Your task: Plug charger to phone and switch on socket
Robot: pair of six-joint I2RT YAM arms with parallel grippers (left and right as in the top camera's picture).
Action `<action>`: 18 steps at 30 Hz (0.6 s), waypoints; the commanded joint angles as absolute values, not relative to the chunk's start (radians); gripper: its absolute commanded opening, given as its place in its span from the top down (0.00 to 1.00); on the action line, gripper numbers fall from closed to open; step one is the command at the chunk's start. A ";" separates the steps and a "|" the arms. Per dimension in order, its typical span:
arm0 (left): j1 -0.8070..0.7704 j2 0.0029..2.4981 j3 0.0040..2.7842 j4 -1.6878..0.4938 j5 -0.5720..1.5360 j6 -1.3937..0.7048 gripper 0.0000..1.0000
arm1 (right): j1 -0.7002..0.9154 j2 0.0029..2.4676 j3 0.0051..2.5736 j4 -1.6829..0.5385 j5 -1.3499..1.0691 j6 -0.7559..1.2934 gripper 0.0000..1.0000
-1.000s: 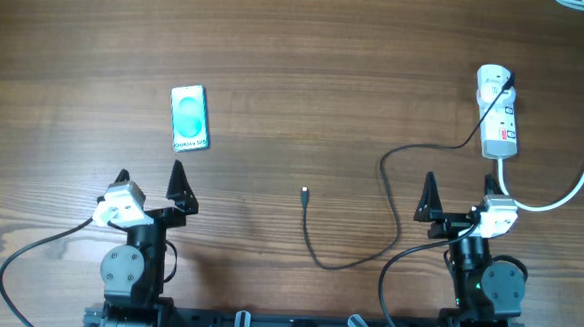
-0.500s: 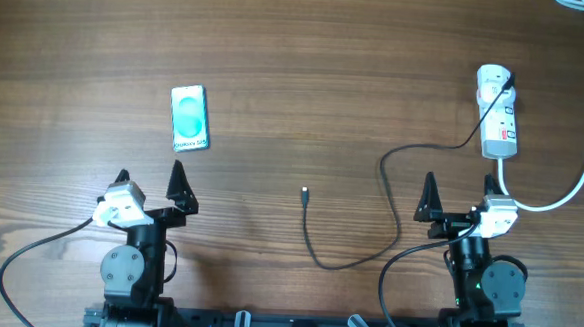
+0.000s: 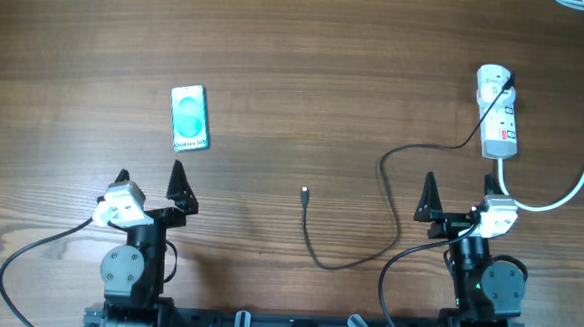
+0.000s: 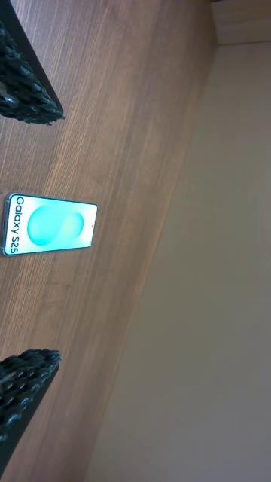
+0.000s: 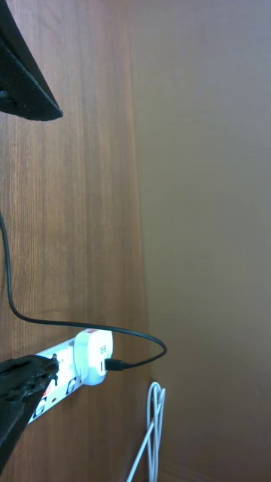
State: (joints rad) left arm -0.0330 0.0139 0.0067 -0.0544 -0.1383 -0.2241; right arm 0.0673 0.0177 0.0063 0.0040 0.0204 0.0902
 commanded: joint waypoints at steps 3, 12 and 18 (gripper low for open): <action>-0.038 0.016 0.006 -0.050 -0.158 -0.243 0.00 | 0.064 0.023 0.006 0.008 0.023 0.107 0.00; -0.038 0.052 0.249 -0.179 0.063 -0.375 0.00 | 0.064 0.023 0.006 0.008 0.023 0.107 0.00; -0.038 0.483 0.880 -0.516 0.063 -0.316 0.00 | 0.064 0.023 0.006 0.008 0.023 0.107 0.00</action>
State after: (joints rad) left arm -0.0330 0.2535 0.5888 -0.3916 0.0509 -0.3576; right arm 0.0673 0.0227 0.0063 0.0044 0.0200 0.0898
